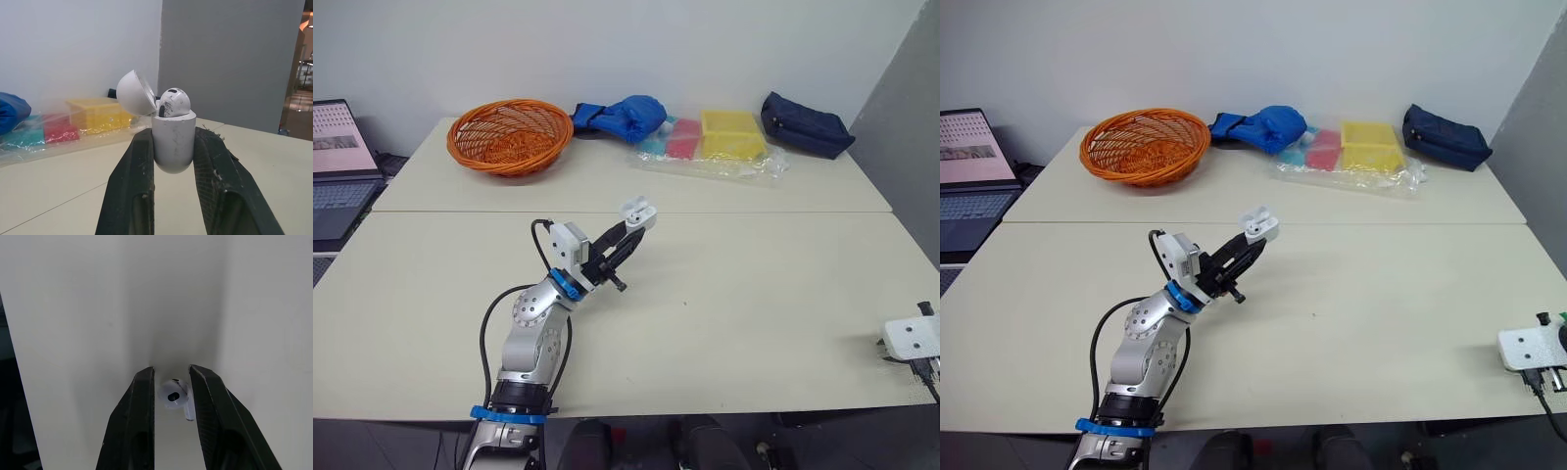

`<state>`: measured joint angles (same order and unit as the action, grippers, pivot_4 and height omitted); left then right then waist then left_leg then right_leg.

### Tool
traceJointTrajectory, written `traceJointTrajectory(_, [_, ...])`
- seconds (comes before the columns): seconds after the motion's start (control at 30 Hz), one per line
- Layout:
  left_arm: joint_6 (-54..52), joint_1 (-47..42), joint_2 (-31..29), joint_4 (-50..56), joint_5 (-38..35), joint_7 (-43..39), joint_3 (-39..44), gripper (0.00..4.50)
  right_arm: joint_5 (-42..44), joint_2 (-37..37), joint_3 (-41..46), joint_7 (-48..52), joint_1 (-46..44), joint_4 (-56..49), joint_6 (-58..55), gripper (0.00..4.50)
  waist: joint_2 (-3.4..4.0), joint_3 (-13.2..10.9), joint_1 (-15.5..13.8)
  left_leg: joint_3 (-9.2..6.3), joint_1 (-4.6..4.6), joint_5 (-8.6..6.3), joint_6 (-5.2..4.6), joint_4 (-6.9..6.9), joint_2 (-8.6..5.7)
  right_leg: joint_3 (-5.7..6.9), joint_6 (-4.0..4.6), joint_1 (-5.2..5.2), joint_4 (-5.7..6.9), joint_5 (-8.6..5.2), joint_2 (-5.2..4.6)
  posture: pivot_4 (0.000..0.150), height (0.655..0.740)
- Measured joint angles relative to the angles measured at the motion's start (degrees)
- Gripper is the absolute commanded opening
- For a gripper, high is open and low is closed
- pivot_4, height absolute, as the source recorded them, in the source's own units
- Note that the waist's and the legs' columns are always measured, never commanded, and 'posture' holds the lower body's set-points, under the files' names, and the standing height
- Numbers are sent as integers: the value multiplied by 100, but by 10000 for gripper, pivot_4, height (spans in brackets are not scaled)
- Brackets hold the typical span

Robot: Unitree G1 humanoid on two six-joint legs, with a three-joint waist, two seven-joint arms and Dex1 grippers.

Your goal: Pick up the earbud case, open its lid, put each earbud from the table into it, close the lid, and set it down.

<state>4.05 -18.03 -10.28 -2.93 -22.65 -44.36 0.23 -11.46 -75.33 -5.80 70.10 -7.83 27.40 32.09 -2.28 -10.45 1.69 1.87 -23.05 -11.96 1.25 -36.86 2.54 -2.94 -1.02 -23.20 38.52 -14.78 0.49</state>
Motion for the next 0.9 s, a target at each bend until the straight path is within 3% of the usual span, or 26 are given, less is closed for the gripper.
traceJointTrajectory(0.87, [-5, 1, 40, 13, 1, 47, -1, 7336, -574, -91, -388, -358, -434, 507, 621, 11459, -1, 0, 8, 19, 18, 0, 0, -7, -1, -71, -16, 0, 3, 10, -1, 1500, 7400])
traceJointTrajectory(0.9, [-5, 1, 40, 13, 0, 47, -1, 7336, -566, -91, -397, -356, -440, 507, 611, 9724, -1, 0, 8, 20, 18, 0, 0, -8, -1, -73, -17, 0, 3, 10, -2, 1500, 7400])
